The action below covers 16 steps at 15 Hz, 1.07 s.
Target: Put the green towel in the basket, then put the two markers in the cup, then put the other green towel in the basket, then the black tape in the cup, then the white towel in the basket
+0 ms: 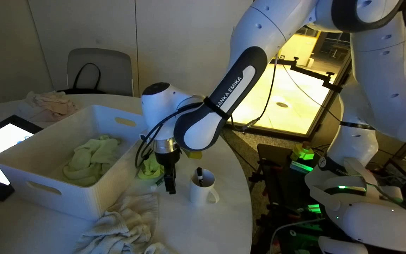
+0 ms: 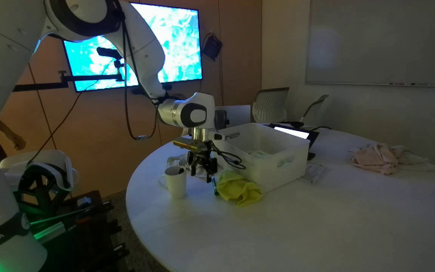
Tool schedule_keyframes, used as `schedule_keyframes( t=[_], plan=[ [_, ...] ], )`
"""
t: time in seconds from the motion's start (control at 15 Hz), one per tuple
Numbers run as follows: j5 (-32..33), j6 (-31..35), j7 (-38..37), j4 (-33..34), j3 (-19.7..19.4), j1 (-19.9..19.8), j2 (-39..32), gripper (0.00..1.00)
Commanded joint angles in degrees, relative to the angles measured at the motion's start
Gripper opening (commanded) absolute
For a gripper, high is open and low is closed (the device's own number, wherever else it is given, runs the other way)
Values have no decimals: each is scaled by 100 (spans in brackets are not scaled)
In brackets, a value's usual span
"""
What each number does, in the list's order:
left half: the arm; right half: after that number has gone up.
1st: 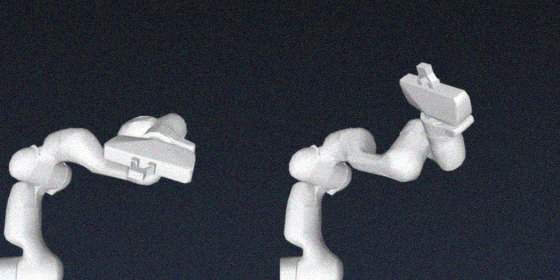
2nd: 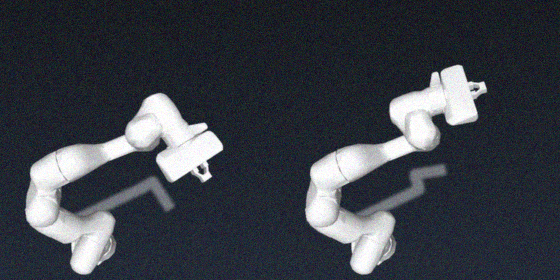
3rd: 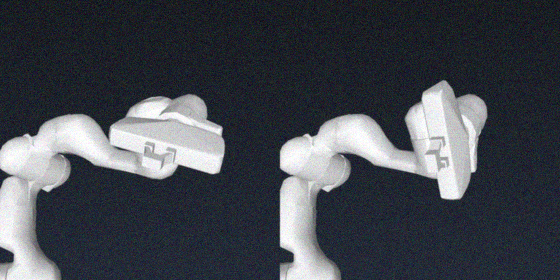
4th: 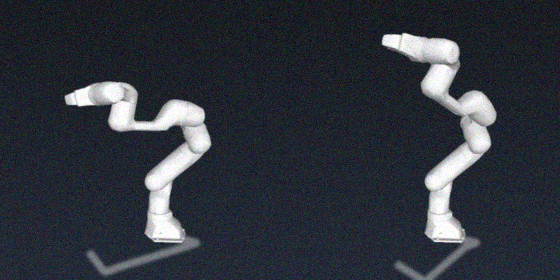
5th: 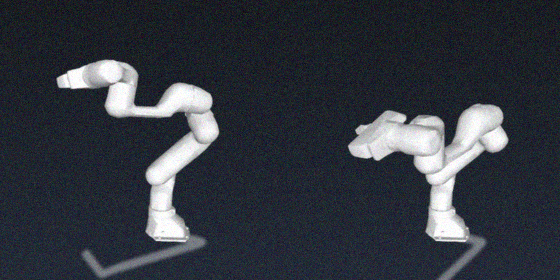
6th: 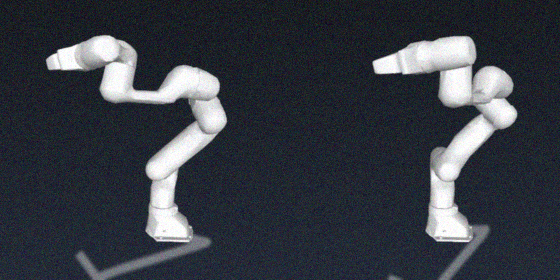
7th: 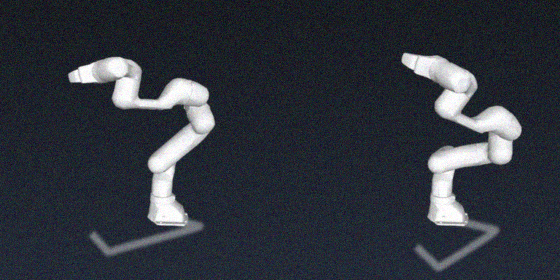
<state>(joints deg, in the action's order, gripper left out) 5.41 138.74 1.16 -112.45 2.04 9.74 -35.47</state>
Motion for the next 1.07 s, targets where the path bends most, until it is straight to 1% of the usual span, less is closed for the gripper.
schedule_keyframes(
  t=[0.0,0.47,1.0],
  plan=[
    [-58,-106,278,340,163,-230,-245,100],
    [-81,-139,488,561,240,-405,-534,100],
    [-81,-100,496,593,233,-445,-514,100]
  ],
)
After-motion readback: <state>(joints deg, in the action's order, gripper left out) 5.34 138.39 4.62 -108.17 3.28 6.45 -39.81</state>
